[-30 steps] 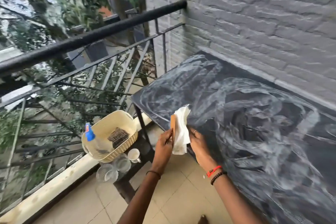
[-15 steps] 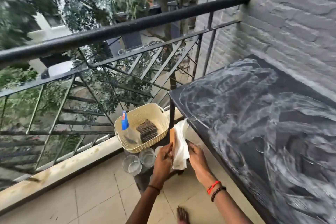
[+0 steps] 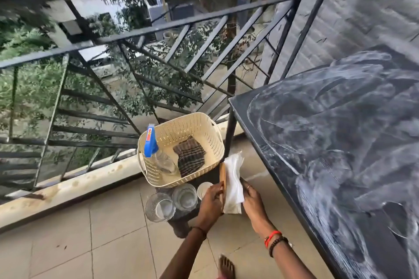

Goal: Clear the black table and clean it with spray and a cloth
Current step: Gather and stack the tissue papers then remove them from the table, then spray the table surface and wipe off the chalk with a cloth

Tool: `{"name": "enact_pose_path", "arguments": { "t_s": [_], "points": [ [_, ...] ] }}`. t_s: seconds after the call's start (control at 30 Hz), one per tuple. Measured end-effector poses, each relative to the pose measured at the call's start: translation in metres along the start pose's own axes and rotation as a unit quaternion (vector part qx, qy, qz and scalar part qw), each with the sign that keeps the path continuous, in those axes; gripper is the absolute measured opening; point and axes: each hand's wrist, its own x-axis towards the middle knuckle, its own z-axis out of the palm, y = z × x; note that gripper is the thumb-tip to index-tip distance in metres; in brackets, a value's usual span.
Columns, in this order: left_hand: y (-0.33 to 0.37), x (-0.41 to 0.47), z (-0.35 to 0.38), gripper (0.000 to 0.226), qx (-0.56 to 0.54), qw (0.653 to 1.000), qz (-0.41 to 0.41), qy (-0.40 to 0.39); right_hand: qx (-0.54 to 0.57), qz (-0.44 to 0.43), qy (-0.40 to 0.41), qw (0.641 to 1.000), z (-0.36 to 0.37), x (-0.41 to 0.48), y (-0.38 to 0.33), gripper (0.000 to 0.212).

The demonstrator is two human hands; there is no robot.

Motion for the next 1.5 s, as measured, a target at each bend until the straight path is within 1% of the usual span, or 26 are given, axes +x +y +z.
{"name": "enact_pose_path", "arguments": {
  "t_s": [0.1,0.27,0.4,0.53,0.67,0.8,0.9,1.03,1.17,1.23,1.3,1.37,1.4,1.5],
  "points": [
    [-0.016,0.025,0.004,0.047,-0.007,1.000,-0.016,-0.012,-0.002,0.009,-0.001,1.000,0.006,0.024,0.017,0.024],
    [-0.013,0.043,0.004,0.055,-0.002,0.999,-0.042,-0.015,0.004,0.030,0.002,1.000,0.015,0.048,0.037,0.029],
    [-0.014,0.054,0.005,0.060,0.000,0.997,-0.070,-0.018,0.016,0.040,0.001,0.999,0.019,0.057,0.043,0.031],
    [-0.015,0.067,0.007,0.066,0.005,0.997,-0.077,-0.005,0.034,0.049,0.005,0.998,0.024,0.066,0.046,0.034],
    [-0.011,0.073,0.007,0.064,0.004,0.997,-0.073,0.001,0.020,0.045,0.008,0.999,0.028,0.071,0.044,0.036],
    [-0.010,0.076,0.009,0.064,-0.006,0.997,-0.073,0.009,0.004,0.065,0.005,0.998,0.028,0.076,0.049,0.040],
    [-0.011,0.078,0.010,0.064,-0.013,0.997,-0.079,0.009,0.000,0.068,0.000,0.998,0.027,0.079,0.049,0.039],
    [-0.012,0.076,0.009,0.071,0.004,0.998,-0.064,0.019,-0.002,0.072,0.023,0.997,0.025,0.078,0.044,0.035],
    [-0.008,0.066,0.008,0.059,-0.018,0.997,-0.058,0.040,-0.037,0.069,0.052,0.996,0.022,0.066,0.036,0.032],
    [-0.005,0.055,0.009,0.049,-0.036,0.995,-0.071,0.064,-0.070,0.062,0.074,0.993,0.022,0.056,0.032,0.032],
    [-0.003,0.042,0.011,0.037,-0.048,0.988,-0.077,0.125,-0.102,0.040,0.083,0.991,0.024,0.043,0.028,0.033],
    [0.001,0.024,0.012,0.019,-0.070,0.978,-0.041,0.193,-0.131,0.011,0.084,0.988,0.026,0.031,0.021,0.033],
    [0.002,0.014,0.010,0.015,-0.077,0.973,-0.023,0.217,-0.145,-0.003,0.087,0.986,0.030,0.024,0.019,0.033],
    [0.005,-0.016,0.002,0.026,-0.098,0.957,0.014,0.273,-0.177,-0.048,0.099,0.978,0.034,0.007,0.002,0.034]
  ]
}}
